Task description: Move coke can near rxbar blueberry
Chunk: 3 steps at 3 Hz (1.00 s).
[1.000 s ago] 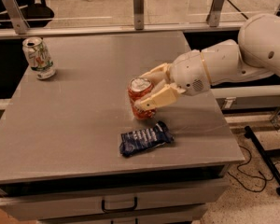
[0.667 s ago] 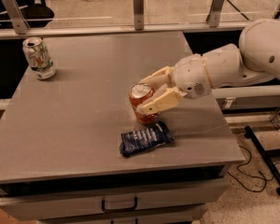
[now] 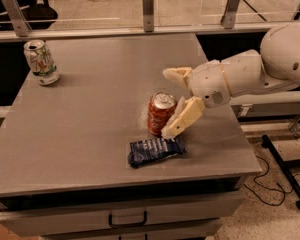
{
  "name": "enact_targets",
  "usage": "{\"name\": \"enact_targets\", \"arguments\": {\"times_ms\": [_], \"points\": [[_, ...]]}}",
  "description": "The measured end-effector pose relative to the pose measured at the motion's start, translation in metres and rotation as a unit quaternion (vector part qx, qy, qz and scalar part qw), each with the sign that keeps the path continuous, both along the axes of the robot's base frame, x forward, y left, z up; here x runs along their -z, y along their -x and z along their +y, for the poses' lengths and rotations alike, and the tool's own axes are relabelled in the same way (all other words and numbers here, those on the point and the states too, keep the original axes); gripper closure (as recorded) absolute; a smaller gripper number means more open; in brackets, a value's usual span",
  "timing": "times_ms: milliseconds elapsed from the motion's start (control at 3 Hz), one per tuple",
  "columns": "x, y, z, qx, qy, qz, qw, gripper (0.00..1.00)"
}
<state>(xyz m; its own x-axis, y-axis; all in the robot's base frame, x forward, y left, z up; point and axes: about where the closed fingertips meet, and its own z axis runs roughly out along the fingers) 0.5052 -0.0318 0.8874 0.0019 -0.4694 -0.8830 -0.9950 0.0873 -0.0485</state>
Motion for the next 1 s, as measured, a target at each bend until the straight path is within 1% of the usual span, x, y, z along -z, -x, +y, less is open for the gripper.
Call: {"name": "enact_targets", "arguments": {"times_ms": [333, 667, 1000], "points": [[-0.023, -0.012, -0.019, 0.024, 0.005, -0.027, 0.9993, 0.00], [-0.085, -0.036, -0.045, 0.055, 0.031, -0.098, 0.9932, 0.00], [-0.191, -0.057, -0.056, 0.095, 0.050, -0.221, 0.9692, 0.00]]}}
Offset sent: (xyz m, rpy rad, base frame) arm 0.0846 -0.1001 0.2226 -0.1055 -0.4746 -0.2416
